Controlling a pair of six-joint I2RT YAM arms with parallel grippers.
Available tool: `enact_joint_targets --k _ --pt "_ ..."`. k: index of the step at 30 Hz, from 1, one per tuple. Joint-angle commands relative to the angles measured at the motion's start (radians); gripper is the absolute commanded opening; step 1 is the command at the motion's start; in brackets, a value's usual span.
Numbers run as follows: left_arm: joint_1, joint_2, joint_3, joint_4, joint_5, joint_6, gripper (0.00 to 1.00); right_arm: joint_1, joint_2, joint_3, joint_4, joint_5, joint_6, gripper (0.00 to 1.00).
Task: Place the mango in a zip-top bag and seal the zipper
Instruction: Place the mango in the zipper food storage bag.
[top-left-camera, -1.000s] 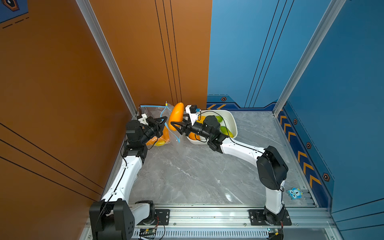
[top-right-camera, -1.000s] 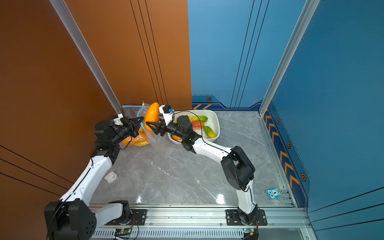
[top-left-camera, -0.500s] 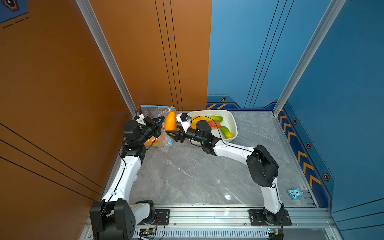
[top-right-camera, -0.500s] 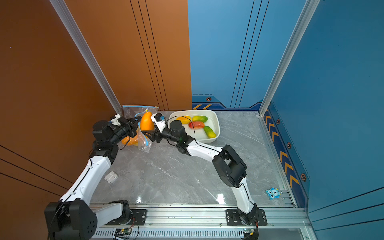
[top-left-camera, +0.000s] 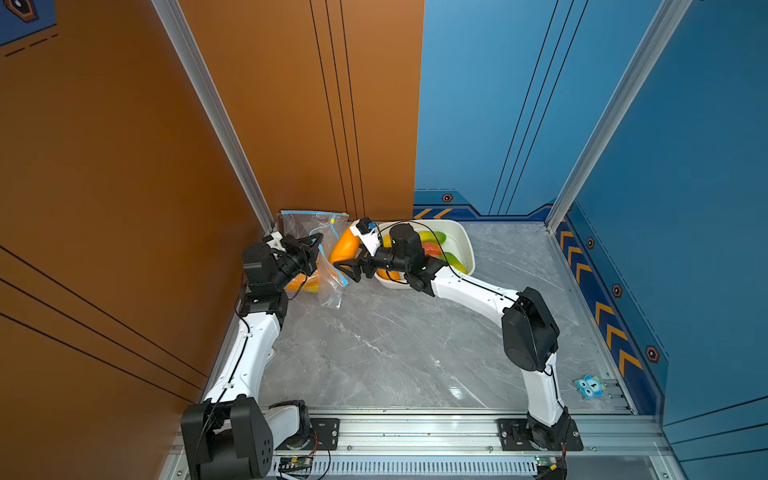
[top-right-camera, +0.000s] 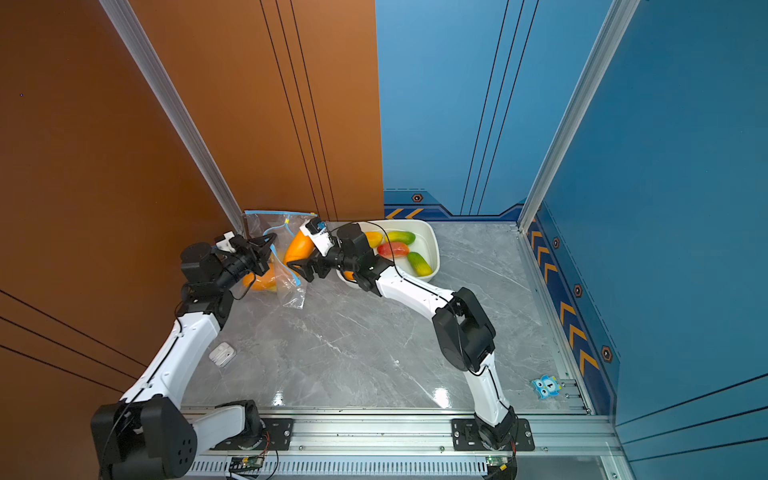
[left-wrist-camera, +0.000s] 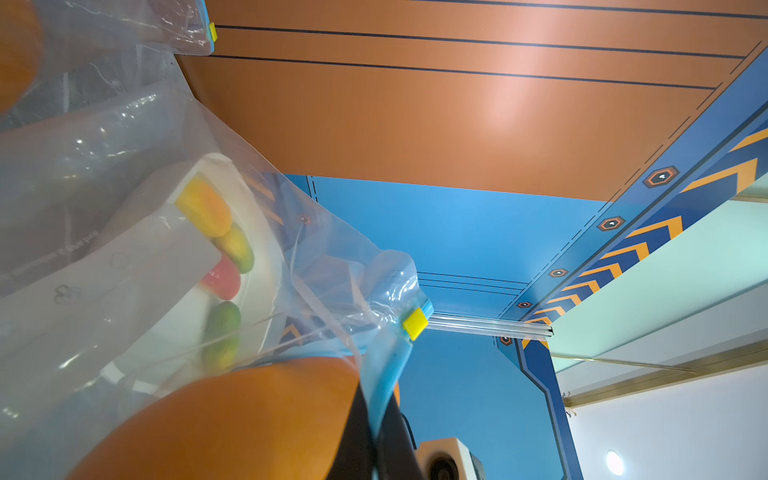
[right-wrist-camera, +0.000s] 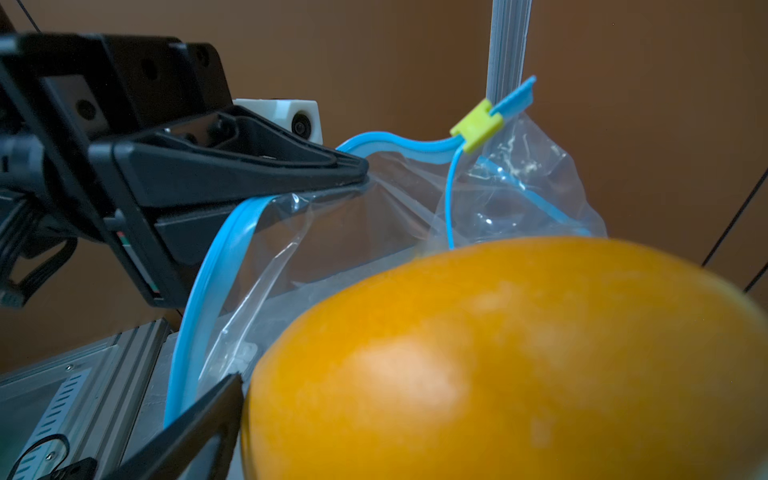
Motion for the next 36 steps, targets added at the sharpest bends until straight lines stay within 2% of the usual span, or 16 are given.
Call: enact_joint_targets --k 1,2,4,5,7,9,13,16,18,21,24,27,30,34,36 --pt "0.007 -0.013 -0.019 0.061 -0.025 -0.042 0.0 -0.011 -0.1 0.081 -0.152 -0.04 0.076 0.98" --pt "0.005 -0.013 -0.02 0.07 -0.03 -0.049 0.0 -0.012 -0.103 0.088 -0.145 -0.039 0.106 0.97" --pt "-0.002 -0.012 -0.008 0.069 -0.033 -0.052 0.0 -0.012 -0.079 0.149 -0.173 -0.046 0.164 0.81" --pt "-0.006 -0.014 -0.007 0.07 -0.038 -0.053 0.0 -0.007 -0.059 0.191 -0.214 -0.053 0.163 0.76" --pt "-0.018 -0.021 -0.008 0.07 -0.052 -0.058 0.0 0.018 -0.026 0.279 -0.331 0.009 0.108 0.72" --pt "-0.023 -0.026 -0.012 0.07 -0.06 -0.06 0.0 0.047 -0.037 0.257 -0.323 0.046 0.045 0.69" --pt "-0.024 -0.035 -0.027 0.07 -0.071 -0.074 0.0 0.104 -0.076 0.115 -0.179 0.201 -0.076 0.62" --pt "-0.026 -0.044 -0.029 0.07 -0.071 -0.08 0.0 0.119 -0.054 0.077 -0.122 0.282 -0.137 0.54" --pt "-0.026 -0.051 -0.03 0.07 -0.072 -0.083 0.0 0.119 -0.049 0.01 -0.016 0.289 -0.155 0.52" --pt "-0.025 -0.058 -0.035 0.069 -0.071 -0.086 0.0 0.119 -0.051 -0.114 0.237 0.273 -0.15 0.46" --pt "-0.027 -0.06 -0.043 0.07 -0.071 -0.086 0.0 0.116 -0.029 -0.154 0.412 0.302 -0.126 0.4" --pt "-0.033 -0.066 -0.053 0.071 -0.071 -0.087 0.0 0.113 -0.002 -0.157 0.566 0.298 -0.082 0.4" --pt "-0.034 -0.073 -0.063 0.07 -0.069 -0.084 0.0 0.119 0.047 -0.125 0.635 0.31 -0.042 0.38" --pt "-0.023 -0.07 -0.077 0.069 -0.056 -0.086 0.0 0.124 0.037 -0.159 0.711 0.319 -0.003 0.37" --pt "-0.021 -0.068 -0.077 0.069 -0.055 -0.09 0.0 0.132 0.054 -0.131 0.655 0.293 -0.031 0.38"
